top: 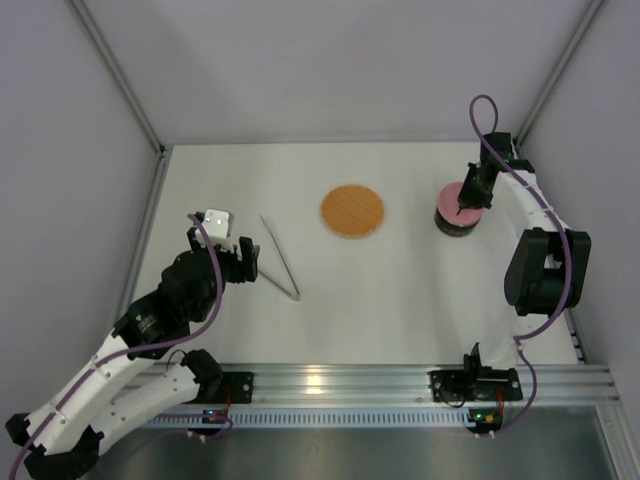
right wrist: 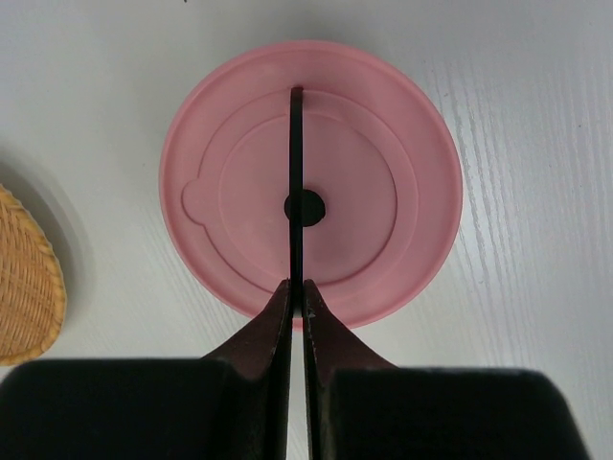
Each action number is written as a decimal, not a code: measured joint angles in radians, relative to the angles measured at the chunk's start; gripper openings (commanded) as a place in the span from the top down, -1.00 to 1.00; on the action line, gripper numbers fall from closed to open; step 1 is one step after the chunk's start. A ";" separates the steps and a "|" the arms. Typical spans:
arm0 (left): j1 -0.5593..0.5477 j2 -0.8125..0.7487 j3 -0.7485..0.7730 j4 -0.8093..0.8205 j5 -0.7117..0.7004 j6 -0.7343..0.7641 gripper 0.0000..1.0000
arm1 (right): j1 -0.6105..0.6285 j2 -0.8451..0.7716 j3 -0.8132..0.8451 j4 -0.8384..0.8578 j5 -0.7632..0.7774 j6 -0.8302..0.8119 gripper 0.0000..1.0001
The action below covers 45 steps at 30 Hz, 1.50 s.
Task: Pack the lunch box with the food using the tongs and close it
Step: Close the box lid on the packing box.
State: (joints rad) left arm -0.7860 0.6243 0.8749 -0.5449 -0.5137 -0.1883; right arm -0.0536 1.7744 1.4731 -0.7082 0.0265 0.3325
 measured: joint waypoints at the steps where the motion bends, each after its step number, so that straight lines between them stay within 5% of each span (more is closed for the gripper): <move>1: 0.000 0.000 0.000 0.000 0.000 0.000 -0.44 | 0.000 -0.001 0.000 -0.003 0.000 -0.001 1.00; 45: 0.000 0.013 0.000 0.000 -0.004 0.000 -0.44 | 0.010 0.069 0.074 -0.104 0.011 -0.028 0.94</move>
State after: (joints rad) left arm -0.7860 0.6376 0.8745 -0.5453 -0.5175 -0.1883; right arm -0.0437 1.8439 1.5467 -0.8124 0.0372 0.3046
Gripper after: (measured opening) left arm 0.721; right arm 0.030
